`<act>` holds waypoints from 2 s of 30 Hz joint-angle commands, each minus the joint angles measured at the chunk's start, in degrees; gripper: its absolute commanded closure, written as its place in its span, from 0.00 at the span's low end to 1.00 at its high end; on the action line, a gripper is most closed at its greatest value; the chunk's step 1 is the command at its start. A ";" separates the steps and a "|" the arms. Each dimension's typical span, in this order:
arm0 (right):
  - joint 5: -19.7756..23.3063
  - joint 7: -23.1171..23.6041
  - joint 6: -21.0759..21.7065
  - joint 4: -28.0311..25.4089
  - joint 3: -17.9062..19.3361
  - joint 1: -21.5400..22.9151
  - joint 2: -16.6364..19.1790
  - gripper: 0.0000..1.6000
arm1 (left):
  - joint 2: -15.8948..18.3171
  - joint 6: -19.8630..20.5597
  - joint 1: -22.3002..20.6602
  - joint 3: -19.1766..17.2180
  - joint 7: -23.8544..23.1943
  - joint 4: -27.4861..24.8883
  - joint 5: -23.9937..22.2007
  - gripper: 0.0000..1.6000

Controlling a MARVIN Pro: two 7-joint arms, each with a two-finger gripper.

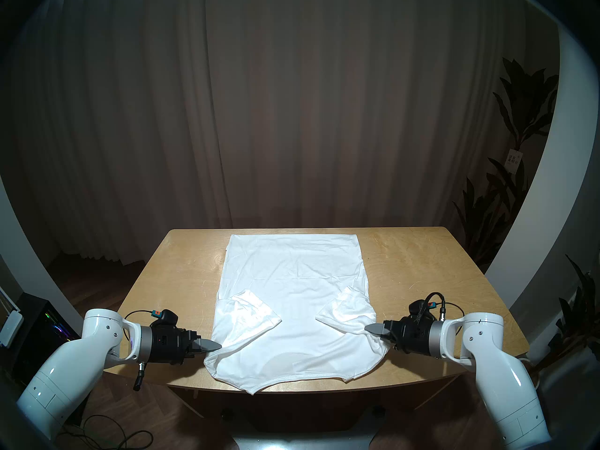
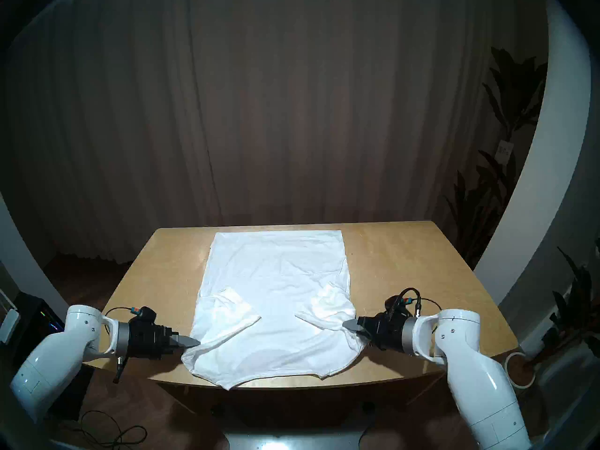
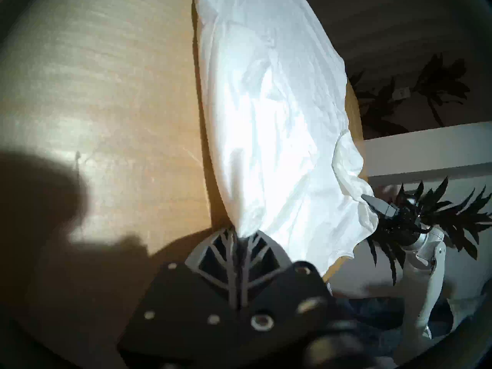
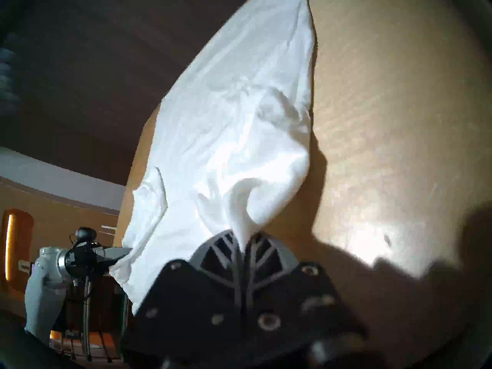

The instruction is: Fold the shirt by bringing both sleeves in and then folding it in half

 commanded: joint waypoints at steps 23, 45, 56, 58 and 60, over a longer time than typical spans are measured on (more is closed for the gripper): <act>2.06 13.48 -2.59 -3.28 5.44 -2.79 4.35 1.00 | 2.27 -0.09 12.42 -13.28 1.32 -9.77 -7.70 1.00; 3.58 17.80 -2.67 -10.47 10.24 -10.35 4.48 1.00 | -1.84 -0.09 28.60 -27.03 -0.50 -17.62 -6.56 1.00; 3.58 19.94 -2.74 -11.17 10.18 -11.16 4.82 1.00 | -5.71 -0.09 35.36 -31.57 -1.48 -21.70 -5.26 1.00; 3.50 20.13 -2.90 -11.24 10.18 -11.20 4.74 1.00 | -6.70 -0.09 36.83 -33.04 -1.40 -22.43 -4.89 1.00; 3.69 20.36 -3.06 -11.22 10.20 -11.20 4.45 1.00 | -7.34 -0.09 38.86 -34.59 -1.55 -23.02 -4.86 1.00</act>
